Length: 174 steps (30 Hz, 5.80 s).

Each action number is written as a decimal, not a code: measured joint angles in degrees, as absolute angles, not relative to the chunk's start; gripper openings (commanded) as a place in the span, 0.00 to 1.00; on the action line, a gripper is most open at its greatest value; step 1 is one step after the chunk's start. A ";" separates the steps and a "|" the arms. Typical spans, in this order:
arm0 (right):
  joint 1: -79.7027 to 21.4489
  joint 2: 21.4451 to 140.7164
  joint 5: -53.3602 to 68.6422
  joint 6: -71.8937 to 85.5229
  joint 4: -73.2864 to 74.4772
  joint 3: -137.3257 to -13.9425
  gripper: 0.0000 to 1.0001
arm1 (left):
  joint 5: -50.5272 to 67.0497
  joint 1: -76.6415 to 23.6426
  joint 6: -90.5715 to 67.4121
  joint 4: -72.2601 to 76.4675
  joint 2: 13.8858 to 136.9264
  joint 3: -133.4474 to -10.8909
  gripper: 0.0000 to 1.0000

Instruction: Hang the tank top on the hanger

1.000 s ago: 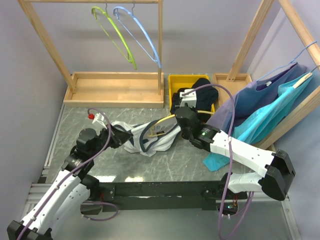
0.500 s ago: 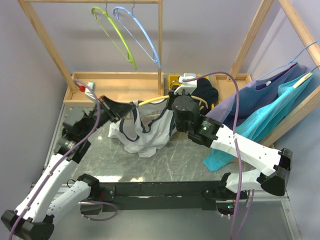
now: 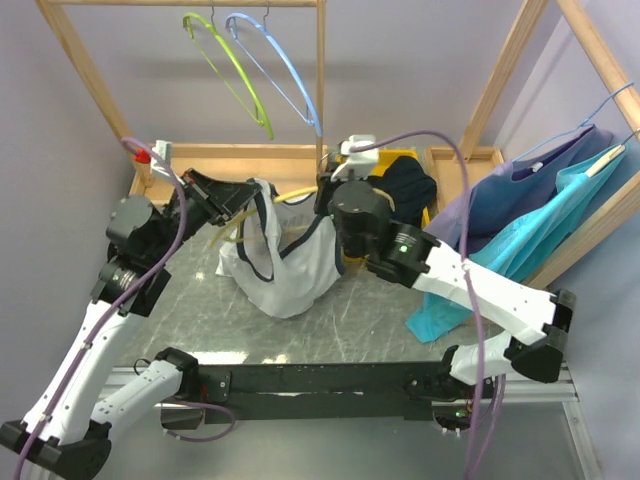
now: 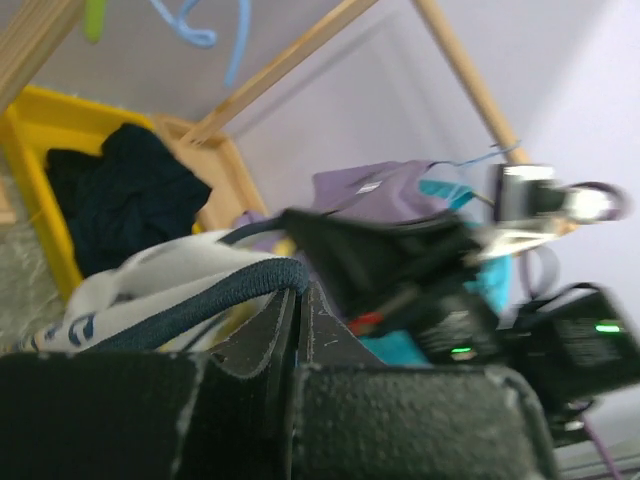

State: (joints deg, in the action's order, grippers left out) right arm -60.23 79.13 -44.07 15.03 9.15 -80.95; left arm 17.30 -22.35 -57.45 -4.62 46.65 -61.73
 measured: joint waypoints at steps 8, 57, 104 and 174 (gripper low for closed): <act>-59.86 72.27 -44.07 16.51 7.03 -77.03 0.00 | 14.02 -22.13 -49.56 -14.13 46.78 -62.48 0.62; -58.22 77.65 -28.58 8.27 11.42 -76.84 0.55 | 12.45 -36.69 -16.10 -31.38 42.65 -52.40 0.01; -36.21 71.99 19.11 20.99 -6.96 -57.08 0.30 | 7.92 -35.97 -23.46 -31.07 26.85 -46.33 0.01; -33.52 62.19 6.68 23.92 12.29 -66.02 0.64 | -43.55 -35.97 -10.59 -32.75 48.03 -86.11 0.01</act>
State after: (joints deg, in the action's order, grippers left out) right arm -33.52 62.19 6.68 23.92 12.29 -66.02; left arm -43.55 -35.97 -10.59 -32.75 48.03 -86.11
